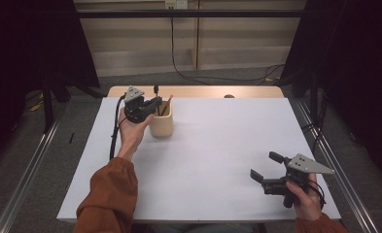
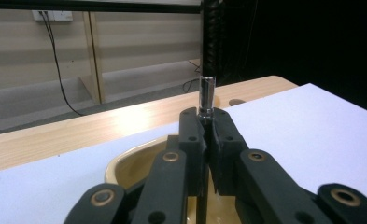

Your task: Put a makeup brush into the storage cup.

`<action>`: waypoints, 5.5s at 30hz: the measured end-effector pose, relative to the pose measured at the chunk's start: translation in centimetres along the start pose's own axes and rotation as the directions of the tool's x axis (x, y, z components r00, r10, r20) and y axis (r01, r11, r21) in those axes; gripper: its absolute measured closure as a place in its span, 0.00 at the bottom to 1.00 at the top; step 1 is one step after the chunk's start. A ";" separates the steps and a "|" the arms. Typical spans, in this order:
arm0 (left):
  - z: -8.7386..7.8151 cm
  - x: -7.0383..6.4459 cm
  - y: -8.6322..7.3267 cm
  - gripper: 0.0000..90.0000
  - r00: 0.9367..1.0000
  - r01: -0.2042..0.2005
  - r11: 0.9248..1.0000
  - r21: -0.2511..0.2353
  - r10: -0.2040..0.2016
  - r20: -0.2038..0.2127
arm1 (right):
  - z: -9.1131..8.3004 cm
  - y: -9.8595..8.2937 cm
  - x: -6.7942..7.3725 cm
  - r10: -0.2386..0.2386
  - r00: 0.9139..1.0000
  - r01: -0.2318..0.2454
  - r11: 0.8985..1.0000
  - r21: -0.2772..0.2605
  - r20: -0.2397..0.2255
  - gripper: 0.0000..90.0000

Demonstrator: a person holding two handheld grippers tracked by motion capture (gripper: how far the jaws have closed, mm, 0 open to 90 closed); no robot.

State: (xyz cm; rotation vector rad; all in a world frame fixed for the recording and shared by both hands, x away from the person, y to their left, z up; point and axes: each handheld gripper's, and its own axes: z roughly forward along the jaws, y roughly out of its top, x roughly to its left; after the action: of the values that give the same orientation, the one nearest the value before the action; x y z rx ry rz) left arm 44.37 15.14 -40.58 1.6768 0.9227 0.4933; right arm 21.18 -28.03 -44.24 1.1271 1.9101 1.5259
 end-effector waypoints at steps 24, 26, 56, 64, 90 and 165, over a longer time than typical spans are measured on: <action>0.3 0.4 0.0 0.16 1.000 0.010 0.999 -0.045 -0.010 -0.007 | 0.0 -0.1 -0.5 0.015 1.000 -0.015 1.000 0.000 0.002 0.01; 0.4 0.5 0.0 0.12 1.000 0.009 0.999 -0.047 -0.009 -0.004 | 0.0 -0.2 -0.6 0.018 1.000 -0.018 1.000 0.001 0.004 0.01; -3.4 -0.7 0.6 0.03 0.999 0.005 0.998 -0.070 -0.002 0.053 | -0.2 -0.1 -0.3 0.011 1.000 -0.011 1.000 -0.002 0.014 0.00; -5.2 -1.6 0.0 0.03 0.998 -0.003 0.998 -0.067 0.007 0.058 | -0.3 -0.1 -0.3 0.013 1.000 -0.013 1.000 -0.002 0.018 0.00; -10.5 -2.2 -2.3 0.02 0.998 -0.051 0.995 -0.082 0.052 0.021 | -0.4 0.0 -0.3 0.010 1.000 -0.010 1.000 -0.014 0.026 0.00; -21.7 -5.4 -10.2 0.02 0.998 -0.019 0.996 -0.086 0.013 -0.065 | -0.3 0.0 -0.1 0.002 1.000 -0.002 1.000 -0.008 0.031 0.00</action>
State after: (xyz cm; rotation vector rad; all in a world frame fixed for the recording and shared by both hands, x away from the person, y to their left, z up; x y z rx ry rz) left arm 22.04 25.26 -42.77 1.5985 0.9221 0.5927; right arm 20.97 -28.27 -44.18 1.1424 1.8817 1.5075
